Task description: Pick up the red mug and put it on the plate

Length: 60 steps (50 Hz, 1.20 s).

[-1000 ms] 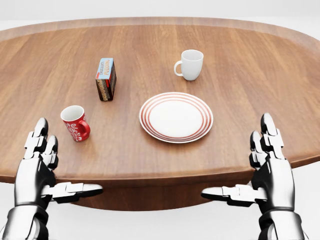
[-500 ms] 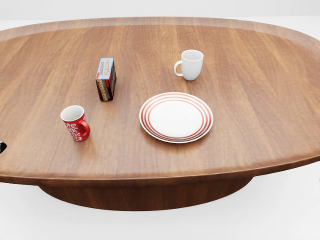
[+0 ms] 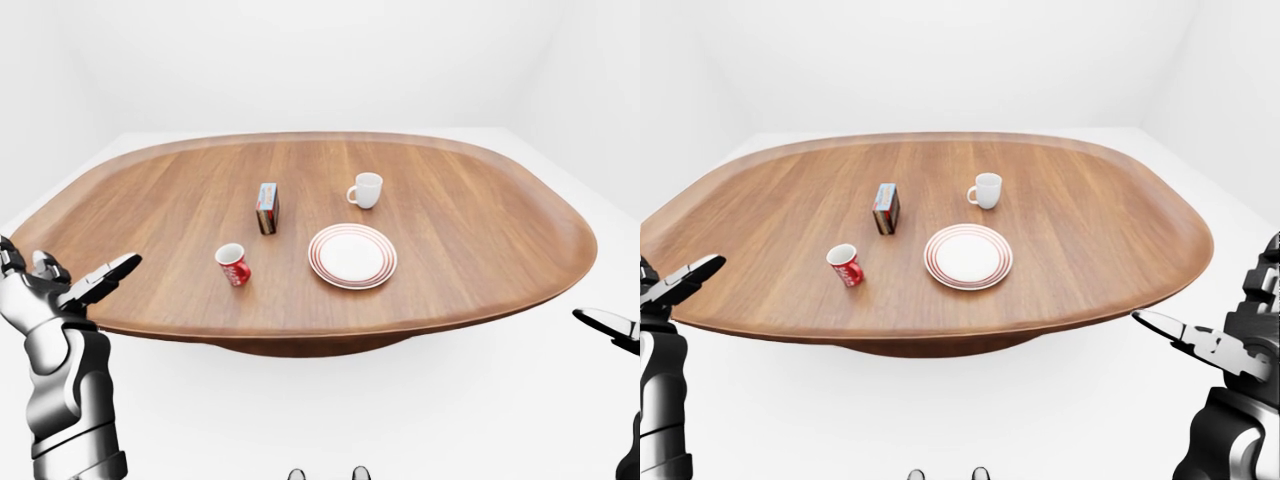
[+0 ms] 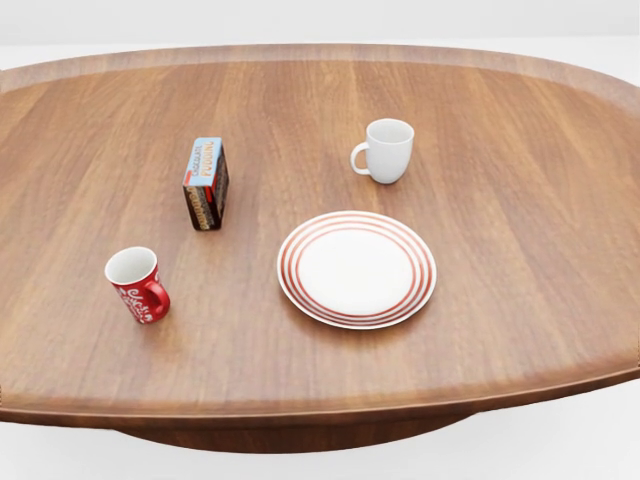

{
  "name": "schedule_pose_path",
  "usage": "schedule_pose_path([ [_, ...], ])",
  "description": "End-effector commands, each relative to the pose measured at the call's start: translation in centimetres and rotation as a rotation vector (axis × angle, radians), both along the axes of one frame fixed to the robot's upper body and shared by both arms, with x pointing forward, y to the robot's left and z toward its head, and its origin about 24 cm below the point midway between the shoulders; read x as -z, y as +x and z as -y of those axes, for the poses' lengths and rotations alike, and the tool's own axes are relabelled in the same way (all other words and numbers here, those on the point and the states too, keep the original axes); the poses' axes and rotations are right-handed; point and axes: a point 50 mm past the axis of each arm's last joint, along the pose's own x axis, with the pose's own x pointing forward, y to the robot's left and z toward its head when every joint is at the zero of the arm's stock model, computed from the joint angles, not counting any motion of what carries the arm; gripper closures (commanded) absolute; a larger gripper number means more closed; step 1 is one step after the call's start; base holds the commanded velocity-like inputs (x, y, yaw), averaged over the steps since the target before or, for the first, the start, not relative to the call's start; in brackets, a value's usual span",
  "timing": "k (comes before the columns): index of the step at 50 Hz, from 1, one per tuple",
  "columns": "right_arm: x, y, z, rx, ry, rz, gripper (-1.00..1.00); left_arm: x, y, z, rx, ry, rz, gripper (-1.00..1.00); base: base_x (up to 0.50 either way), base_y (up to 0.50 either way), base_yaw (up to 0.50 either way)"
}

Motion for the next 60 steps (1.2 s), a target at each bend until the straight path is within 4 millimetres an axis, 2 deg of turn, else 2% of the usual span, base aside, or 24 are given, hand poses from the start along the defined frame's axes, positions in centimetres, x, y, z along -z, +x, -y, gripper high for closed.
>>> schedule_pose_path([
  [1, 0.5, 0.1, 0.1, -0.004, 0.009, -0.019, -1.0, -0.4, -0.1, -0.3, -0.01, -0.009, 0.017, -1.0, 0.5, 0.0, 0.0],
  [3, -0.6, -0.2, 0.0, 0.003, -0.01, 0.024, -1.0, -0.3, -0.1, -0.3, -0.01, -0.01, 0.017, -1.0, 0.5, 0.0, 0.0],
  [9, -0.9, -0.4, -0.2, 0.006, -0.016, 0.039, -1.0, -0.5, -0.3, -0.3, -0.011, -0.007, 0.023, -1.0, 0.5, 0.0, 0.0],
  [15, -0.9, -0.4, -0.2, 0.005, -0.017, 0.039, -1.0, -0.5, -0.3, -0.4, -0.012, -0.006, 0.025, -1.0, 0.5, 0.0, 0.0],
  [16, -0.1, -0.2, -0.2, 0.0, -0.005, 0.009, -1.0, -0.5, -0.3, -0.4, -0.012, -0.007, 0.025, -1.0, 0.5, 0.0, 0.0],
  [19, 0.1, -0.1, -0.2, -0.003, 0.0, -0.002, -1.0, -0.4, -0.2, -0.4, -0.011, -0.009, 0.02, -1.0, 0.5, 0.0, 0.0],
  [20, -0.5, -0.2, -0.2, 0.001, -0.011, 0.024, -1.0, -0.4, -0.2, -0.4, -0.011, -0.01, 0.02, -1.0, 0.5, 0.0, 0.0],
  [23, 0.1, 0.0, -0.2, -0.004, 0.001, -0.002, -1.0, -0.5, -0.2, -0.5, -0.012, -0.009, 0.025, -1.0, 0.5, 0.0, 0.0],
  [26, -0.8, -0.2, -0.1, 0.003, -0.014, 0.036, -1.0, -0.5, -0.2, -0.4, -0.011, -0.011, 0.023, -1.0, 0.5, 0.0, 0.0],
  [28, -0.2, -0.1, -0.1, -0.001, -0.006, 0.011, -1.0, -0.4, -0.2, -0.4, -0.011, -0.012, 0.021, -1.0, 0.5, 0.0, 0.0],
  [30, -0.9, -0.3, -0.1, 0.003, -0.017, 0.04, -1.0, -0.4, -0.1, -0.4, -0.012, -0.012, 0.02, -1.0, 0.5, 0.0, 0.0],
  [39, -0.6, -0.2, 0.0, 0.001, -0.013, 0.028, -1.0, -0.4, -0.2, -0.4, -0.011, -0.014, 0.023, -1.0, 0.5, 0.0, 0.0],
  [41, 0.1, 0.2, -0.4, -0.003, -0.033, -0.026, -1.0, -0.3, -0.1, -0.4, -0.011, -0.016, 0.02, -1.0, -0.08, 0.0, 0.0],
  [52, -0.5, 0.0, -0.4, -0.002, -0.039, 0.006, -1.0, -0.2, -0.1, -0.3, -0.01, -0.017, 0.013, -1.0, -0.1, 0.0, 0.0],
  [60, 0.1, 0.4, -0.4, -0.004, -0.043, -0.03, -1.0, -0.1, 0.0, -0.3, -0.009, -0.019, 0.008, -1.0, 0.09, 0.25, 0.0],
])
